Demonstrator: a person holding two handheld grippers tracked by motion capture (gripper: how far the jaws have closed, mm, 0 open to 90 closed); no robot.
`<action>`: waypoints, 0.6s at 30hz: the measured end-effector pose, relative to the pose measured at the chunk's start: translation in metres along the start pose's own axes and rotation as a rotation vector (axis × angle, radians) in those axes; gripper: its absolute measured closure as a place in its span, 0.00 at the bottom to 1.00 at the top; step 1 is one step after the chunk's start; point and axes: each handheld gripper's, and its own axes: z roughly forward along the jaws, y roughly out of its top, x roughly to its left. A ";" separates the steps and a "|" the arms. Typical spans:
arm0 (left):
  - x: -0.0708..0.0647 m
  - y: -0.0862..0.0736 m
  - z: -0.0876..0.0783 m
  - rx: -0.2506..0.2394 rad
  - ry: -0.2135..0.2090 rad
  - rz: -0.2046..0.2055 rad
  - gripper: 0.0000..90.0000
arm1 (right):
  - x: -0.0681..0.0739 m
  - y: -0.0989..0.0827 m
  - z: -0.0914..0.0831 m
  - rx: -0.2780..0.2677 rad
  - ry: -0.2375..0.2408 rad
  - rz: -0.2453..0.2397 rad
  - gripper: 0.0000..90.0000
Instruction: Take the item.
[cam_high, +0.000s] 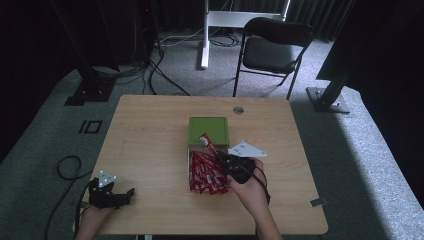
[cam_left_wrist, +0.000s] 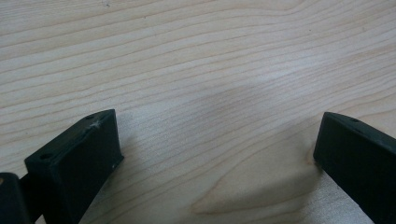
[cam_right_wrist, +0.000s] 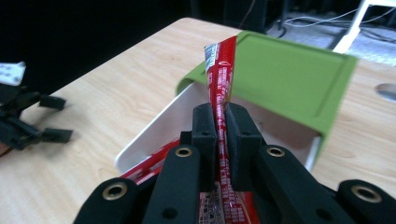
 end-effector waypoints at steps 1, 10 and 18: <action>0.000 0.000 0.000 0.000 0.000 0.000 0.02 | -0.002 0.001 -0.001 -0.011 -0.006 0.012 0.92; 0.000 0.000 0.000 0.000 0.000 0.001 0.02 | -0.025 0.007 -0.003 -0.044 -0.090 0.038 0.92; 0.000 0.000 0.000 0.000 0.000 0.001 0.02 | -0.047 0.003 -0.003 -0.082 -0.151 0.106 0.92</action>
